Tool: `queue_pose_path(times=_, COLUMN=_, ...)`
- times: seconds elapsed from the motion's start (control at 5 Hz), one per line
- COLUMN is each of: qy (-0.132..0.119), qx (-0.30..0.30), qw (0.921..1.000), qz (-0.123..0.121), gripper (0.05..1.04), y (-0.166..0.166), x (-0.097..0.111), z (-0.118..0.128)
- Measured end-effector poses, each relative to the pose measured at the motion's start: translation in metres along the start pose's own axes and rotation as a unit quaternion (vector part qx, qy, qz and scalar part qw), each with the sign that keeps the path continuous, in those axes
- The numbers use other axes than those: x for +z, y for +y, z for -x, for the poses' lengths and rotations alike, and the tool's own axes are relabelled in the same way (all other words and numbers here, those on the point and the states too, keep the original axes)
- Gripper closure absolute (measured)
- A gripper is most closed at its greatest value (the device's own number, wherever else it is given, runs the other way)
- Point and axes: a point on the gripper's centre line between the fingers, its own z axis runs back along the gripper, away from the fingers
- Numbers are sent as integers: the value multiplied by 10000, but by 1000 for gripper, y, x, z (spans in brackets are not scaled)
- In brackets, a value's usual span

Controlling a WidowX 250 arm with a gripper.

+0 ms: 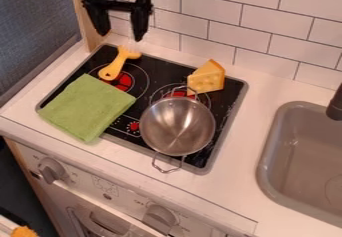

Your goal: Moved the yellow brush to the top of left burner

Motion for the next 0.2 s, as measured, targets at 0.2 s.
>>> queue_pose_path(times=0.2, qy=97, qx=-106, qw=9998, qz=149, gripper=83, y=2, x=-11, z=12)
